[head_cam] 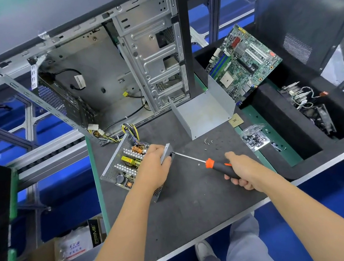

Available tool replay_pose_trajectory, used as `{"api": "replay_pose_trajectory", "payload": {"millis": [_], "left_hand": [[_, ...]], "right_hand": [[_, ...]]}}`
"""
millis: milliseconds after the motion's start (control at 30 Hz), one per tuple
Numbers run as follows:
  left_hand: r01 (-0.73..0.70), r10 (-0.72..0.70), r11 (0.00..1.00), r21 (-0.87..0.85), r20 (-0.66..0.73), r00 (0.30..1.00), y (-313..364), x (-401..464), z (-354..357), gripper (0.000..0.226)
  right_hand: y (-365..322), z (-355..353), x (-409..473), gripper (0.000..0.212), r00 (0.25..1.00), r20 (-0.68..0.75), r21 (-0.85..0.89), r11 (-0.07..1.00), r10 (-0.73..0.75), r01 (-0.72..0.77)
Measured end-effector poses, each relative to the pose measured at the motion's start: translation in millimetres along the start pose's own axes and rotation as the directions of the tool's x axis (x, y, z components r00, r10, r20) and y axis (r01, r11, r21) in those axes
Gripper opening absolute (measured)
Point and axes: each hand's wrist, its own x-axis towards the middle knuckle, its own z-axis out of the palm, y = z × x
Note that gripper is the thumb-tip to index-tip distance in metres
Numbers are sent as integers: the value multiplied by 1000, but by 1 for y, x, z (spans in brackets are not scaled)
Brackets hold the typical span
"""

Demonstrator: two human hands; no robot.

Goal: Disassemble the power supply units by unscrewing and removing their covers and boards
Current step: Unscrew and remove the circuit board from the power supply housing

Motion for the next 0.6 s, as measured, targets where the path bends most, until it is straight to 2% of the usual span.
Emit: {"api": "replay_pose_trajectory", "payload": {"millis": [100, 200, 233, 300, 333, 367, 433, 467, 533, 600], "left_hand": [[-2, 2, 1000, 2, -1, 1000, -1, 1, 0, 32], [8, -8, 1000, 13, -1, 1000, -1, 1, 0, 33], [10, -10, 1000, 19, 2, 1000, -1, 1, 1, 33], [14, -14, 1000, 21, 6, 1000, -1, 2, 1, 33], [15, -15, 1000, 21, 8, 1000, -1, 2, 1, 33], [14, -15, 1000, 24, 9, 1000, 0, 2, 1, 33], [14, -14, 999, 38, 13, 1000, -1, 3, 1, 34], [13, -14, 999, 47, 16, 1000, -1, 3, 1, 34], [13, -14, 998, 59, 19, 1000, 0, 2, 1, 34], [9, -11, 997, 70, 20, 1000, 2, 2, 1, 34]], "right_hand": [[5, 5, 2, 43, 981, -125, 58, 986, -149, 157], [14, 7, -3, 40, 921, -270, 287, 889, -282, 356], [15, 7, -6, 41, 924, -258, 404, 838, -281, 368], [12, 3, -14, 56, 970, -78, 610, 758, -231, 230], [11, 2, -17, 65, 982, 18, 604, 785, -187, 138], [10, 1, -18, 71, 989, 66, 520, 850, -135, 82], [11, 0, -16, 65, 993, -5, 337, 935, -117, 112], [13, 0, -14, 53, 983, -60, 321, 929, -172, 182], [18, 0, -11, 26, 950, -115, 427, 849, -291, 312], [19, -2, -14, 21, 947, -85, 586, 753, -310, 300]]}}
